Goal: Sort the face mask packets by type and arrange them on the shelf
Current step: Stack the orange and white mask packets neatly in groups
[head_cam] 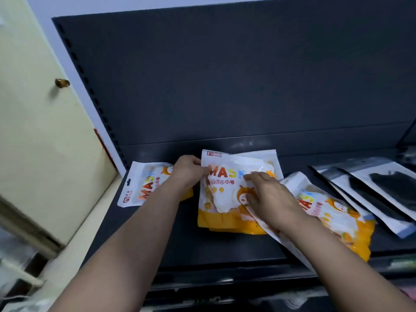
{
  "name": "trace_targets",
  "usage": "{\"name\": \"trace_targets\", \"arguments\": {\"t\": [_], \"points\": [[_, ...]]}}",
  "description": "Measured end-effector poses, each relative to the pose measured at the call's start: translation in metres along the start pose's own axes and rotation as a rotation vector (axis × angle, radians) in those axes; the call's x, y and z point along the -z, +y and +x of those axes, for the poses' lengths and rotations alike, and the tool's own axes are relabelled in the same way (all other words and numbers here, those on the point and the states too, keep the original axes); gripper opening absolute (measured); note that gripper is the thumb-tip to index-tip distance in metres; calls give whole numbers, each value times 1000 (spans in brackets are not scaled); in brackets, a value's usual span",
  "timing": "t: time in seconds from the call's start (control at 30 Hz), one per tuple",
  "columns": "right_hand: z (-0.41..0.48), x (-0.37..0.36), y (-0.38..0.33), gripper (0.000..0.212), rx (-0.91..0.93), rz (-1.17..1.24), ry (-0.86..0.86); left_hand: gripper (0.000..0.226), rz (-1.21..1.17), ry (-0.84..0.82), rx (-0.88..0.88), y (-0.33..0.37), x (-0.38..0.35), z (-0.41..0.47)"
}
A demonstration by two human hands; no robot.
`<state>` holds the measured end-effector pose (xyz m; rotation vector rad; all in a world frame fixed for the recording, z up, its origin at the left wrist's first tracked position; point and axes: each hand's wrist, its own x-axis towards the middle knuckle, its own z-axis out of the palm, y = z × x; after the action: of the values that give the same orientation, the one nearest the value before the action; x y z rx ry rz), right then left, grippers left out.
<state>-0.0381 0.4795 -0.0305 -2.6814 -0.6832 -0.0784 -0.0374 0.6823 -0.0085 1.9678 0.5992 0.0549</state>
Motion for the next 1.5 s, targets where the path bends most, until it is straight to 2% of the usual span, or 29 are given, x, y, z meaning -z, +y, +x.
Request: {"name": "trace_targets", "arguments": {"t": [0.17,0.27,0.33,0.4,0.47,0.5,0.57,0.63,0.7,0.73,0.83,0.9,1.0,1.07,1.1,1.17,1.27,1.3,1.37,1.4,1.43,1.5], "points": [[13,-13,-30,61,16,80,14,20,-171,-23,97,-14,34,-20],[22,-17,-46,69,19,206,64,5,-350,85,126,-26,61,-33],[30,-22,-51,70,-21,253,-2,3,-430,172,113,-37,78,-37],[34,-30,-51,62,-36,257,-131,13,-419,227,104,-48,84,-39],[32,-34,-48,43,-14,176,-228,17,-349,249,108,-56,77,-38],[32,-35,-46,38,-6,141,-236,17,-320,249,113,-59,71,-38],[33,-31,-40,42,-38,156,-203,19,-310,228,117,-63,57,-36],[39,-24,-31,50,-180,310,-123,16,-317,224,111,-65,47,-29],[46,-17,-22,44,-332,510,-89,18,-369,251,97,-61,43,-23],[47,-14,-22,36,-362,585,-131,20,-413,259,93,-58,43,-21],[47,-12,-31,18,-287,622,-237,23,-444,293,103,-46,53,-21],[49,-12,-36,14,-252,611,-139,23,-449,367,109,-40,66,-22],[60,-2,-34,7,-197,298,169,18,-529,581,66,-47,88,-19],[67,10,-34,5,-143,85,254,14,-548,698,42,-61,99,-20],[70,17,-35,8,-117,7,271,12,-515,728,53,-71,101,-21],[76,27,-44,14,-53,-98,259,44,-362,743,136,-88,104,-24],[78,33,-60,29,16,-211,187,113,189,614,211,-99,105,-35],[78,33,-64,32,39,-227,173,119,421,540,158,-99,105,-39],[78,33,-68,32,77,-232,145,102,773,298,2,-96,103,-42],[79,34,-70,32,98,-234,114,90,852,163,-39,-96,103,-42],[79,34,-70,32,119,-226,67,80,857,58,-31,-98,103,-41],[79,34,-71,28,145,-172,-43,71,752,37,-22,-101,101,-39]]}}
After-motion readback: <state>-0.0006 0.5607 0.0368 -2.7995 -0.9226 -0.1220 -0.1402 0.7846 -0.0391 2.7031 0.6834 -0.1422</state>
